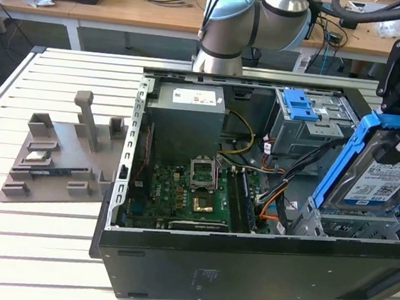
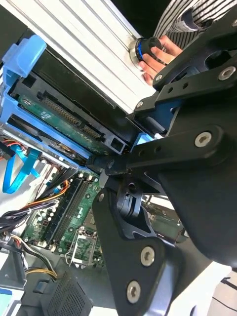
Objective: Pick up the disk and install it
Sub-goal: 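Insert the disk into the insertion slot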
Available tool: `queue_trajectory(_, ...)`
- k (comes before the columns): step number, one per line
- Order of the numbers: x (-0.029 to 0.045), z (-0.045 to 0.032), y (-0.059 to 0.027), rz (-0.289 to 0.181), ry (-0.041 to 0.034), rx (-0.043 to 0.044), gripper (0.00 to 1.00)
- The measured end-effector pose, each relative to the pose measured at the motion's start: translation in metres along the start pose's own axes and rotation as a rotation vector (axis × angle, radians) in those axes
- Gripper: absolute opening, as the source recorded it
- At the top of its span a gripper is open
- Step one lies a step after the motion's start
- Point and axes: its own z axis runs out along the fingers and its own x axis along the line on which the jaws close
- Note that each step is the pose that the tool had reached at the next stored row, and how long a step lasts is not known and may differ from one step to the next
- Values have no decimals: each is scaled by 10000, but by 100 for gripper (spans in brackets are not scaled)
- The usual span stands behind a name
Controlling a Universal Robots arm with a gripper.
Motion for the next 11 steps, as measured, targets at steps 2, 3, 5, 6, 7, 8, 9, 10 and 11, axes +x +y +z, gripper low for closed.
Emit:
queue_trajectory(2,3,30,-2,0,-4,-3,37)
queue_trajectory(3,4,53,-3,1,0,-7,37)
queue_trajectory(5,4,76,-5,0,2,-10,37)
queue_trajectory(6,4,89,-6,1,2,-13,37)
queue_trajectory(7,4,134,-9,0,1,-33,37)
queue_trajectory(8,4,169,-12,0,2,-46,37)
queue_trajectory(9,4,196,-13,1,1,-53,37)
queue_trajectory(10,4,215,-15,1,1,-58,37)
queue_trajectory(11,4,233,-16,0,3,-61,37)
